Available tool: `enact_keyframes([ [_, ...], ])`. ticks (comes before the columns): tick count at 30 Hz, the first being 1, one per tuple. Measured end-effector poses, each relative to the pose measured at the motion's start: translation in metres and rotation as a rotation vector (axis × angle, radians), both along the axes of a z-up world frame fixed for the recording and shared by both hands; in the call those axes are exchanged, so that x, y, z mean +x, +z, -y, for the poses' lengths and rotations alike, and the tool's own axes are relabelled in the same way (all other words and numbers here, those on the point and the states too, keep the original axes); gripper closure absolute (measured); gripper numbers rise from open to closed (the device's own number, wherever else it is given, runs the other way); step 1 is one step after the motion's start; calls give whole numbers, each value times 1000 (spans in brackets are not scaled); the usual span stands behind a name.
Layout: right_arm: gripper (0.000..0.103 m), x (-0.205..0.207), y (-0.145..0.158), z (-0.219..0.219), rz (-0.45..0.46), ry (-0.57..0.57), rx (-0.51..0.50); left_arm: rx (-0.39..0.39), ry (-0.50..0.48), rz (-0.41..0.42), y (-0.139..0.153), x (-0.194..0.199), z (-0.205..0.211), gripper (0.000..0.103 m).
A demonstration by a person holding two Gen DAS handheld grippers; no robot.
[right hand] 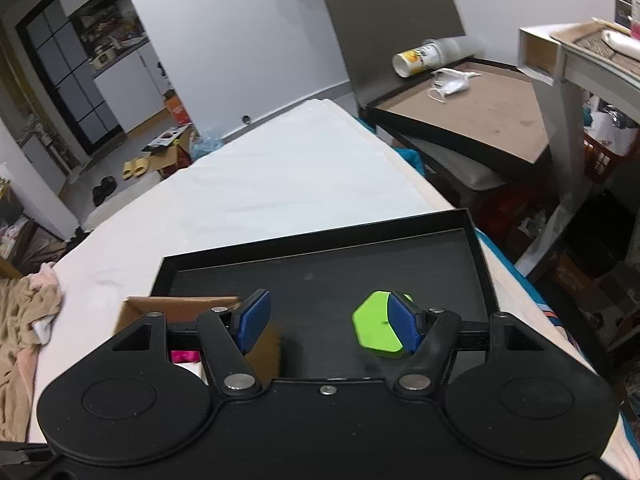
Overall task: Organize rigid objects
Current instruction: 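Carry the lavender toy with the right gripper into the box and release, then move the right gripper to the lime-green hexagonal container and grasp it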
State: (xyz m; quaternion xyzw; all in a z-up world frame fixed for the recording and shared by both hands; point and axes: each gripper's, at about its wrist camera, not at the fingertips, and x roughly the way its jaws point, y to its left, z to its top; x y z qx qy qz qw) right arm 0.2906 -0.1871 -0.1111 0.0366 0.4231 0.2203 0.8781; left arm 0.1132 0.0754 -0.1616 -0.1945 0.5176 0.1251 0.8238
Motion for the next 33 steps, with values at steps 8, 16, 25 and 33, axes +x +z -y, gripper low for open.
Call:
enact_keyframes([
  [8,38,11,-13,1,2,16,-40,-1,-1,-2,-1,0,-1,90],
  [16,38,19,-40,-2,-18,2,-128,-6,0,-4,-2,1,-1,90],
  [25,38,25,-71,-7,-20,-6,-198,-5,-3,-11,-6,4,0,90],
  [33,38,29,-77,-3,-18,-36,-172,-1,-5,-19,-8,6,0,89],
])
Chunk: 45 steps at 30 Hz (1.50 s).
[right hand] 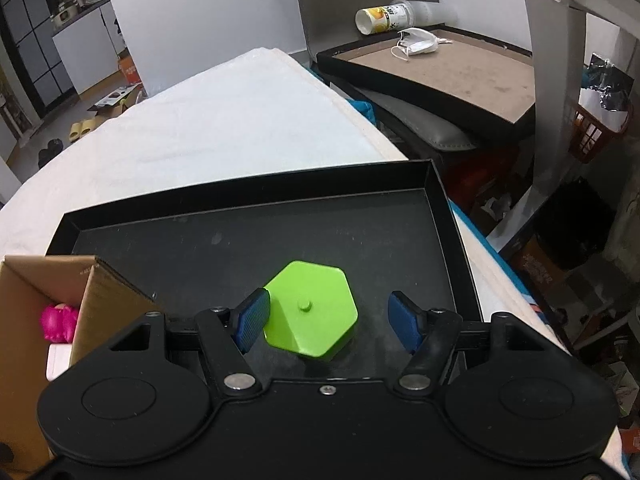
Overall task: Organize rigid objects
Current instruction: 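Move the right gripper to the lime-green hexagonal container and grasp it, then carry the green container with the right gripper into the box and release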
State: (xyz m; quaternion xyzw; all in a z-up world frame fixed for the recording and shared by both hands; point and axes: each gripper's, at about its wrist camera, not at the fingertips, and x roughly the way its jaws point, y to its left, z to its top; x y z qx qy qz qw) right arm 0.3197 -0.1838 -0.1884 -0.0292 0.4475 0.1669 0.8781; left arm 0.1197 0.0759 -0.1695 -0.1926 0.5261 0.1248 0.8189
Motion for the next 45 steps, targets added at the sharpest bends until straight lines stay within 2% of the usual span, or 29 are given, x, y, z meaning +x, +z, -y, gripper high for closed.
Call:
enact_keyframes([
  [3,38,-1,1,-3,1,19,18,0,0,-1,0,0,0,89],
  [7,38,-1,-4,-13,0,53,-23,2,1,-3,-1,0,0,89],
  [14,49,9,-7,-1,-4,-41,-7,4,1,-6,-2,1,0,89],
  [21,50,11,-4,6,-44,-71,6,7,1,-7,-2,1,1,89],
  [45,50,-33,85,-31,101,112,114,-1,-4,8,6,-3,-1,90],
])
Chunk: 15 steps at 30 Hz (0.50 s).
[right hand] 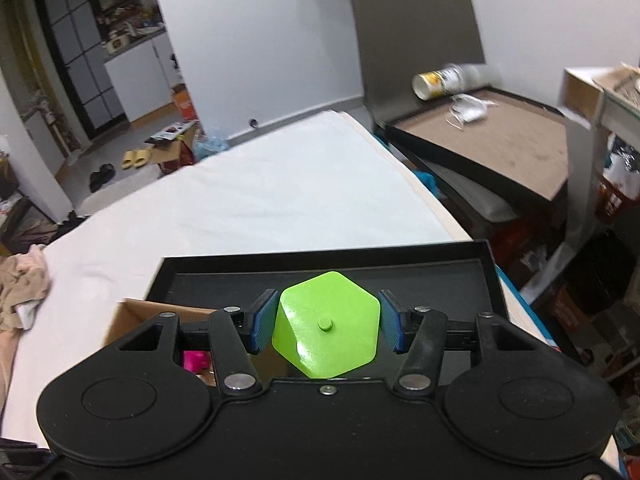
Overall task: Organize rigid objects
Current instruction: 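Carry the green container with the right gripper into the box and release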
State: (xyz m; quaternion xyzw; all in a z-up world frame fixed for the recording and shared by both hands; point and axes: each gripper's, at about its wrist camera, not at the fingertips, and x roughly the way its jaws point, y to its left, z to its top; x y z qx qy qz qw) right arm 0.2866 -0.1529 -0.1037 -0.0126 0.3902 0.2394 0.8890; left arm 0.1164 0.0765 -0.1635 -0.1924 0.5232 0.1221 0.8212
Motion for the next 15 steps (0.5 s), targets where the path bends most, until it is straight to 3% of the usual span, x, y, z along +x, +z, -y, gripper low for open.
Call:
enact_keyframes([
  [15,50,-37,13,-37,-2,136,43,3,-10,2,3,-1,1,90],
])
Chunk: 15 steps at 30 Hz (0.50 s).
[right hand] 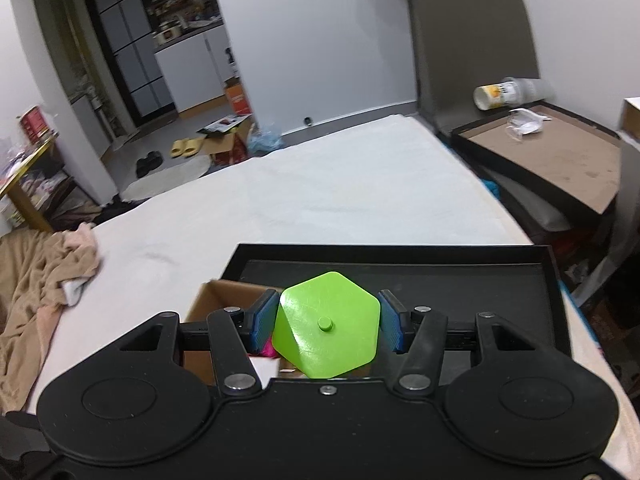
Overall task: Organize rigid objects
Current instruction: 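Carry the green container with the right gripper into the box and release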
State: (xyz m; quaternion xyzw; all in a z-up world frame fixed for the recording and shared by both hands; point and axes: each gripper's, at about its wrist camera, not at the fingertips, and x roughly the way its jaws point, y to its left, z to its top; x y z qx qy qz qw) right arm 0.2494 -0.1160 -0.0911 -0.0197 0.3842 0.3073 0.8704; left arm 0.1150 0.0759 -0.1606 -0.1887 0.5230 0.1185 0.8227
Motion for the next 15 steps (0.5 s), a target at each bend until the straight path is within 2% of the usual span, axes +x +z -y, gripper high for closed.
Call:
enact_keyframes([
  [15,50,-20,-19,-35,-96,87,22,-5,-22,-2,-1,1,2,90],
])
